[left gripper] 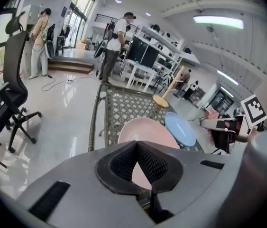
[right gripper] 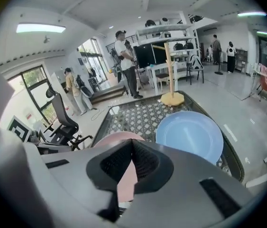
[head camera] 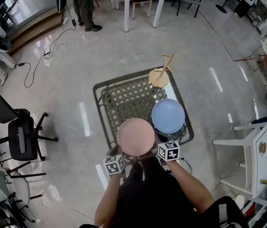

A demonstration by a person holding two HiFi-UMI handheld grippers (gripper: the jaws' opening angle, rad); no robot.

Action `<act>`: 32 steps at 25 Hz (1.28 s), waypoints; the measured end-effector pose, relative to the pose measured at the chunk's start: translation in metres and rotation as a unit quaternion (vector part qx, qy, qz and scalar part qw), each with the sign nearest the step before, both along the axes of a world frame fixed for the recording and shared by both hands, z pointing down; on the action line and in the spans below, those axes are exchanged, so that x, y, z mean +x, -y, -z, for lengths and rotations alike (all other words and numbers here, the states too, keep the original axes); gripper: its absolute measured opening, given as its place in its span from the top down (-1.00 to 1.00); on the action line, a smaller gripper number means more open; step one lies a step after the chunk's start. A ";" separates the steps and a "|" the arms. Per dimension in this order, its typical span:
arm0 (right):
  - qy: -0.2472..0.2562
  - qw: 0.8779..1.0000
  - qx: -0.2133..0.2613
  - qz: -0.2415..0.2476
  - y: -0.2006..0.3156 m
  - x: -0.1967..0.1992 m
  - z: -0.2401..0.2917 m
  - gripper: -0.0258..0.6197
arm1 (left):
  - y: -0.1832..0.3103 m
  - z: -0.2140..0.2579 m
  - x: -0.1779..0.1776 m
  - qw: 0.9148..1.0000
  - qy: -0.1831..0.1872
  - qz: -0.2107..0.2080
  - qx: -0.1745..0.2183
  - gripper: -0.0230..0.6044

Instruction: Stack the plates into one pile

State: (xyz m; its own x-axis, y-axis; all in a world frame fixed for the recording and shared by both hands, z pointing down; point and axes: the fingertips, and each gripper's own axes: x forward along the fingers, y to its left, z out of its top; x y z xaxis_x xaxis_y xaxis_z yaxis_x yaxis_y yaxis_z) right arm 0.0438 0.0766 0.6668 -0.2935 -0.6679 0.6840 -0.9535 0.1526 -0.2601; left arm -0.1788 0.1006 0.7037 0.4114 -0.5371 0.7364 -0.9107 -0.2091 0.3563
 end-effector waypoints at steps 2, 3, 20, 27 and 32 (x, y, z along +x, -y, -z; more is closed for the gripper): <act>0.018 0.999 0.027 -0.005 0.004 -0.002 0.024 0.89 | 0.007 0.021 0.006 0.999 -0.012 -0.003 0.029 0.88; 0.026 0.999 0.039 -0.008 0.005 -0.003 0.035 0.89 | 0.010 0.031 0.010 0.999 -0.022 -0.006 0.043 0.88; 0.034 0.991 0.125 -0.042 0.013 0.042 0.120 0.89 | 0.050 0.100 0.076 0.988 -0.050 -0.067 0.132 0.88; 0.030 0.990 0.115 -0.079 0.018 0.107 0.113 0.89 | 0.075 0.109 0.137 0.984 -0.052 -0.096 0.139 0.88; 0.023 0.989 0.109 -0.095 0.025 0.148 0.106 0.89 | 0.089 0.107 0.183 0.982 -0.049 -0.120 0.136 0.88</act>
